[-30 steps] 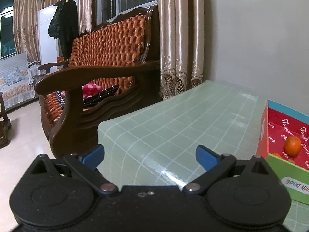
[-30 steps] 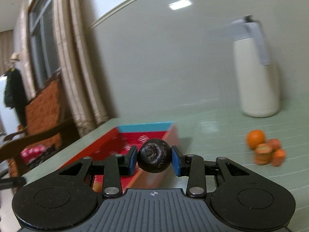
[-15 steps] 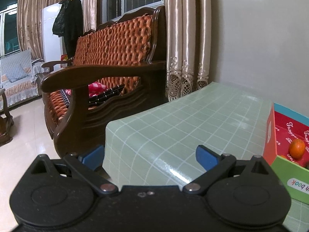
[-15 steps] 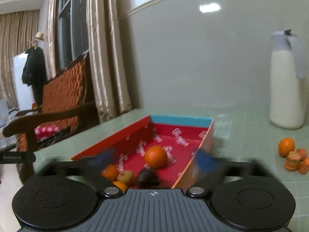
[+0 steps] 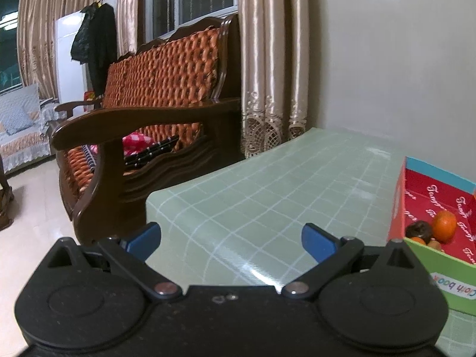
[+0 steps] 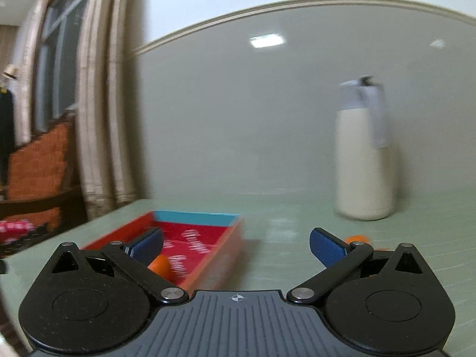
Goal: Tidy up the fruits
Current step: 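Carry the dark fruit with the right tool into the box and release, then reach the left tool to a thick carrot slice and close on it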
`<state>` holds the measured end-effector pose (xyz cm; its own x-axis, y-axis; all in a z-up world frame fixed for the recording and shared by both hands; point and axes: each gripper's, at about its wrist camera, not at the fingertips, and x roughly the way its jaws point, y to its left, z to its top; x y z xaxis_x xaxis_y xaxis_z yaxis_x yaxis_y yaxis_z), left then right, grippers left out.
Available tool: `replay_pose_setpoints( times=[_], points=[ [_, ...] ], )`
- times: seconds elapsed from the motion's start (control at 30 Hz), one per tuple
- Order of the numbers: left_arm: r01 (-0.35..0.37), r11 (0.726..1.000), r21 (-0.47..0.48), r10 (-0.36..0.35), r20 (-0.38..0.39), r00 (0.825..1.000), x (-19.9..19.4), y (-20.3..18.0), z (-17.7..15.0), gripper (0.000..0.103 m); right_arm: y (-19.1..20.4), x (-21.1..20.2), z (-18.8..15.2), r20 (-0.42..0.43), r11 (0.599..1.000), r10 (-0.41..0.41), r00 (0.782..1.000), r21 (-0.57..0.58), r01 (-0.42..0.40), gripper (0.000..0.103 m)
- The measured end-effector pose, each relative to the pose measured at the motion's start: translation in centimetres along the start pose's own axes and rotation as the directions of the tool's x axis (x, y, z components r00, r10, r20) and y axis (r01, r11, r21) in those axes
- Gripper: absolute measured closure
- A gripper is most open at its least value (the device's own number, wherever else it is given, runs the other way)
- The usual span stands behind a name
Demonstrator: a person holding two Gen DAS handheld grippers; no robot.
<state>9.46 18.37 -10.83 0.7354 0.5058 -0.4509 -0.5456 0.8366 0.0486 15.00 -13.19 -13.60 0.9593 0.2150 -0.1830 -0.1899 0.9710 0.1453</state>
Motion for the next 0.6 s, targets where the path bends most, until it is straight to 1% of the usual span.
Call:
replay_pose_setpoints(
  times=[0.07, 0.13, 0.2, 0.27, 0.4, 0.47, 0.5, 0.6],
  points=[
    [0.013, 1.000, 0.012, -0.013, 0.009, 1.000, -0.2, -0.7, -0.1, 0.008, -0.9, -0.3, 0.1, 0.006, 0.998, -0.068, 0.998, -0.001, 0.068, 0.000],
    [0.029, 0.999, 0.028, -0.029, 0.014, 0.999, -0.4, -1.5, -0.2, 0.008, -2.0, -0.5, 0.2, 0.010, 0.988, -0.156, 0.988, 0.008, 0.156, 0.000],
    [0.058, 0.997, 0.040, -0.059, 0.026, 0.998, -0.8, -2.5, -0.2, 0.008, -3.3, -0.8, 0.2, 0.013, 0.970, -0.243, 0.970, 0.020, 0.243, 0.000],
    [0.080, 0.995, 0.056, -0.082, 0.044, 0.996, -1.2, -3.5, -0.3, 0.008, -4.9, -1.3, 0.3, 0.018, 0.945, -0.325, 0.945, 0.037, 0.324, 0.000],
    [0.142, 0.985, 0.096, -0.150, 0.076, 0.986, -2.3, -6.1, -0.6, 0.008, -8.0, -2.4, 0.5, 0.018, 0.876, -0.481, 0.876, 0.047, 0.480, 0.000],
    [0.178, 0.977, 0.113, -0.188, 0.084, 0.979, -2.7, -7.5, -0.6, 0.008, -9.4, -2.9, 0.6, 0.011, 0.833, -0.552, 0.834, 0.048, 0.551, 0.000],
    [0.202, 0.972, 0.122, -0.214, 0.090, 0.973, -3.0, -8.3, -0.6, 0.008, -10.3, -3.2, 0.6, 0.005, 0.809, -0.587, 0.810, 0.049, 0.586, 0.000],
    [0.268, 0.951, 0.155, -0.287, 0.109, 0.952, -4.0, -10.5, -0.5, 0.008, -12.2, -4.0, 0.6, -0.009, 0.746, -0.664, 0.748, 0.052, 0.663, 0.000]
  ],
)
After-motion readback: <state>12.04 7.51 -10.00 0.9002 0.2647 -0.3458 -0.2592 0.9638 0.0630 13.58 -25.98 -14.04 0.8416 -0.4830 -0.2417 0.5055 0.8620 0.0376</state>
